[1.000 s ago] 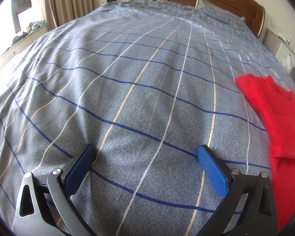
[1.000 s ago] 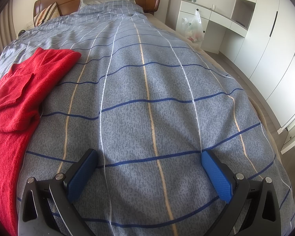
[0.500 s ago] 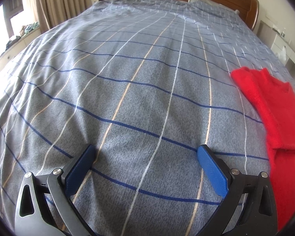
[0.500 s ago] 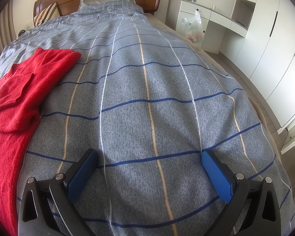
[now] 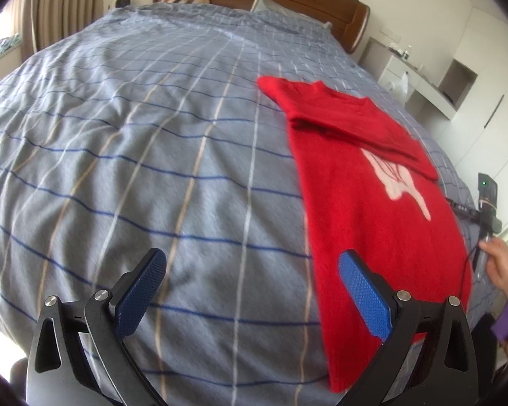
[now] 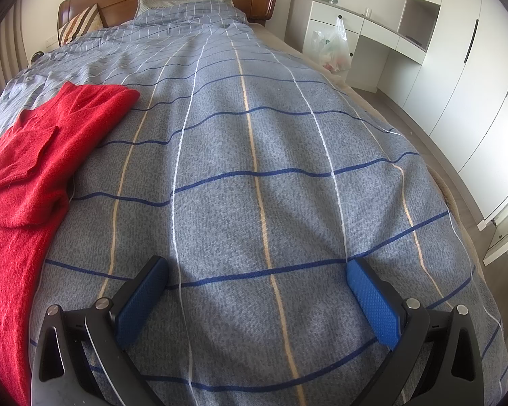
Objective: Fold small clothes
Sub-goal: 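Grasp the sweater hem with the left tool while the right tool grasps the hem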
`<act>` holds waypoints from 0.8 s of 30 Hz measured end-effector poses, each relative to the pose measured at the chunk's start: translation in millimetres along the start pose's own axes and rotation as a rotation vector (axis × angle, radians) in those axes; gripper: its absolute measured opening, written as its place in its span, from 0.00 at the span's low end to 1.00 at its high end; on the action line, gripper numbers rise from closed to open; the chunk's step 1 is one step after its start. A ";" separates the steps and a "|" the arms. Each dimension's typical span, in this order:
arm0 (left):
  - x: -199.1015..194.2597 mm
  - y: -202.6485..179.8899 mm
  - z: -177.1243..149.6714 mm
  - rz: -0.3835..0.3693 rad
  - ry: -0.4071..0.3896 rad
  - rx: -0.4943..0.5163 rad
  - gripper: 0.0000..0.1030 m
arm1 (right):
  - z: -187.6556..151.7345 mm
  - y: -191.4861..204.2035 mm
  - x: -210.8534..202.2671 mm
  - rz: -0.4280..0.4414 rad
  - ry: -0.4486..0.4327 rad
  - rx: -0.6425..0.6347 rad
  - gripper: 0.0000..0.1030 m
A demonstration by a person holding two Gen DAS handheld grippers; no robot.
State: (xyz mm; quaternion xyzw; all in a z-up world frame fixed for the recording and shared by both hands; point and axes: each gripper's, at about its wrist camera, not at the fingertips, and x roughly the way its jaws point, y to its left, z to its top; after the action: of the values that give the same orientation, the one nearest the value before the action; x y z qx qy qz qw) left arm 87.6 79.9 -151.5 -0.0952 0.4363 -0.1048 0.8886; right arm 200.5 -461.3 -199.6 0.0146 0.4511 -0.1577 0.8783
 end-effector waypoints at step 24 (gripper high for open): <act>7.1 -50.0 -57.9 -0.209 0.162 0.062 0.56 | -188.9 40.5 -155.9 0.812 0.253 0.134 0.62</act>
State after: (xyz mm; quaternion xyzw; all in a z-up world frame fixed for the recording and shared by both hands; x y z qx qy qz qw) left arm 40.6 25.5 -178.7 -0.1036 0.4909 -0.2175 0.8372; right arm -21.2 -350.0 -192.1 0.2671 0.5019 0.1748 0.8039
